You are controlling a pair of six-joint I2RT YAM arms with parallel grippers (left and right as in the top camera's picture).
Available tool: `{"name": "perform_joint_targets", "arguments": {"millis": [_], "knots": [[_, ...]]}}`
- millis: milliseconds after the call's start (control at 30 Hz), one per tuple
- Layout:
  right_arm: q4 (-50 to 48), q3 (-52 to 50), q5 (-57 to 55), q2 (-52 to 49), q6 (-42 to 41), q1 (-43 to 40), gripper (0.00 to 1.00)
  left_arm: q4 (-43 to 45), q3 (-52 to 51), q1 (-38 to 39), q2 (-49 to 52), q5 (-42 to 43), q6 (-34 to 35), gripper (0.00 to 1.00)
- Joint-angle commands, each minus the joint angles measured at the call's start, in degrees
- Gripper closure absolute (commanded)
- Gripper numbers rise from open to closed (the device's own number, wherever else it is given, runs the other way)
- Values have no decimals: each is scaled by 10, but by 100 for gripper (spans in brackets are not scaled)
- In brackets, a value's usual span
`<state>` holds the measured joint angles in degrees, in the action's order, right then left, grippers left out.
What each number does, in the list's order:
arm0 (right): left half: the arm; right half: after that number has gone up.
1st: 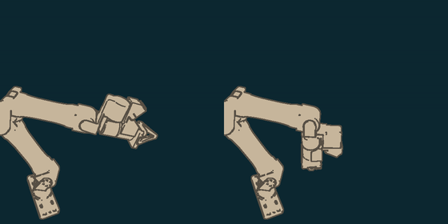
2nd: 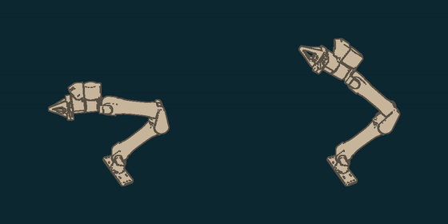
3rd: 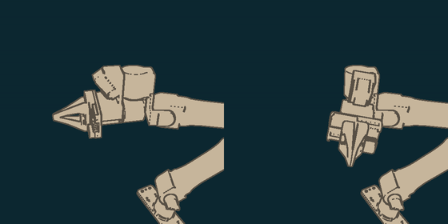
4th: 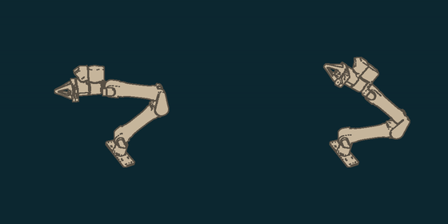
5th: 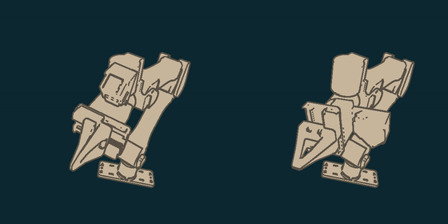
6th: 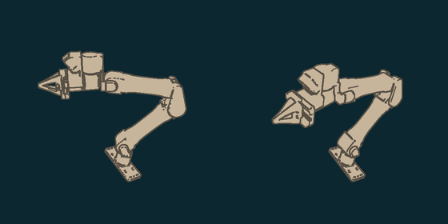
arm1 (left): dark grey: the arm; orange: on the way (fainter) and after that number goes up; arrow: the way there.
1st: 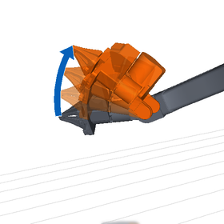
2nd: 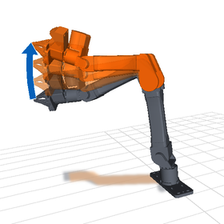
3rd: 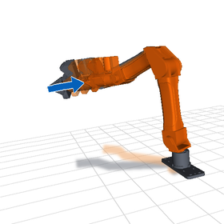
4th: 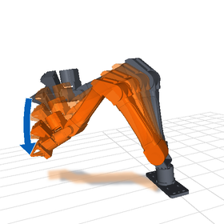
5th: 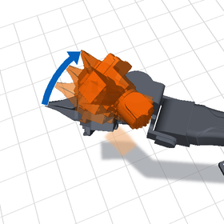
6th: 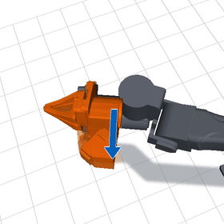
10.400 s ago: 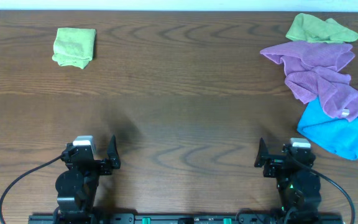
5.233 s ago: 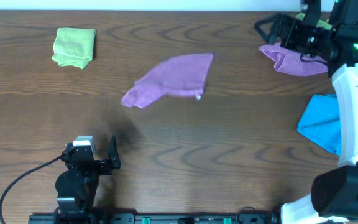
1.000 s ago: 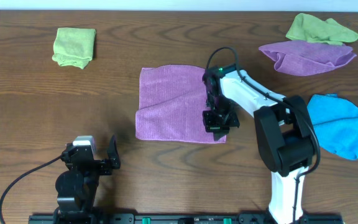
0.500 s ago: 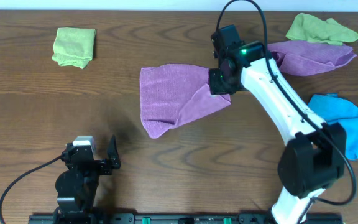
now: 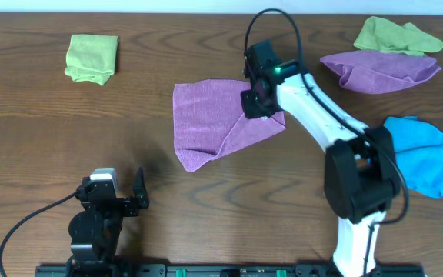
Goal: Fold the cloth
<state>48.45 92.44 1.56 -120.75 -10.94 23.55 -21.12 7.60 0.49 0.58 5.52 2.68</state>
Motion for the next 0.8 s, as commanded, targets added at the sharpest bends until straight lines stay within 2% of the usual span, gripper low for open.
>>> {"name": "perform_joint_targets", "arguments": {"millis": [0, 133, 300, 433, 767], "knots": [[-26, -4, 7, -7, 55, -19, 67, -4, -12, -1, -3, -10, -10, 5], [-63, -4, 46, -9, 134, -45, 55, -4, -12, -1, -3, -10, -10, 5], [-75, -4, 134, -11, 204, -80, 51, -4, -12, -1, -3, -10, -10, 5], [-69, -4, 194, -12, 250, -90, 51, -4, -12, -1, -3, -10, -10, 5], [-42, -4, 221, -26, 290, -89, 53, -4, -12, -1, -3, -10, -10, 5]]}}
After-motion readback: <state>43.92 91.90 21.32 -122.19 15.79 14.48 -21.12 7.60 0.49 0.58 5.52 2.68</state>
